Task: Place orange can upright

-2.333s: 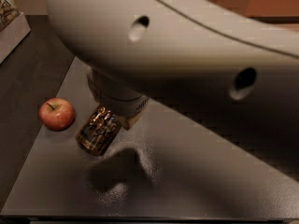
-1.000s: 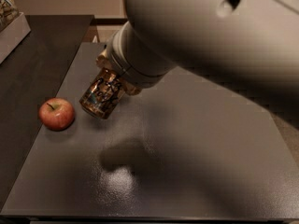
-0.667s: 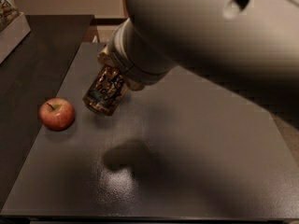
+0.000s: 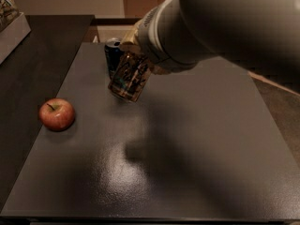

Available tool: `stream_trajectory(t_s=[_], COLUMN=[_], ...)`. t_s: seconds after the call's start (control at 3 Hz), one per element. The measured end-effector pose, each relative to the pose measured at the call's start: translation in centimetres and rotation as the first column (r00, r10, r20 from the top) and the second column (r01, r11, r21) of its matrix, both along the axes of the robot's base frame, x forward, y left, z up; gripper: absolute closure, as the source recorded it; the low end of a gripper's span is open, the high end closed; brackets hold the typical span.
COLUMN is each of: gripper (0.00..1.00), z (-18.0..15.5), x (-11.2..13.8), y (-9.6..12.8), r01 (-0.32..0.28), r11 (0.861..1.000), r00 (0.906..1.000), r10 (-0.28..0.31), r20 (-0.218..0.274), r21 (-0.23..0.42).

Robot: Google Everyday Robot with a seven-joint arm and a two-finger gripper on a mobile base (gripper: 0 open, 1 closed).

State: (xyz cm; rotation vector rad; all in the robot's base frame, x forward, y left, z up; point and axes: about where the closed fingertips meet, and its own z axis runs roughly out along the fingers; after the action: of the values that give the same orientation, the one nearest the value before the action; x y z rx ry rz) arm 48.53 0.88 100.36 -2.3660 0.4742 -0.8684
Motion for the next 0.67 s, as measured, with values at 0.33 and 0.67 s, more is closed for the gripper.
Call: stream_trajectory(t_s=[0.33, 0.67], gripper=[1.00, 1.00], z=[0.4, 0.1], x=[1.1, 1.7], y=[-2.2, -4.0], r01=[-0.053, -0.100], r11=[0.998, 0.990], r00=[0.9965, 0.9868], r10=[0.055, 0.111], r20=[0.063, 0.117], r21=[-0.035, -0.097])
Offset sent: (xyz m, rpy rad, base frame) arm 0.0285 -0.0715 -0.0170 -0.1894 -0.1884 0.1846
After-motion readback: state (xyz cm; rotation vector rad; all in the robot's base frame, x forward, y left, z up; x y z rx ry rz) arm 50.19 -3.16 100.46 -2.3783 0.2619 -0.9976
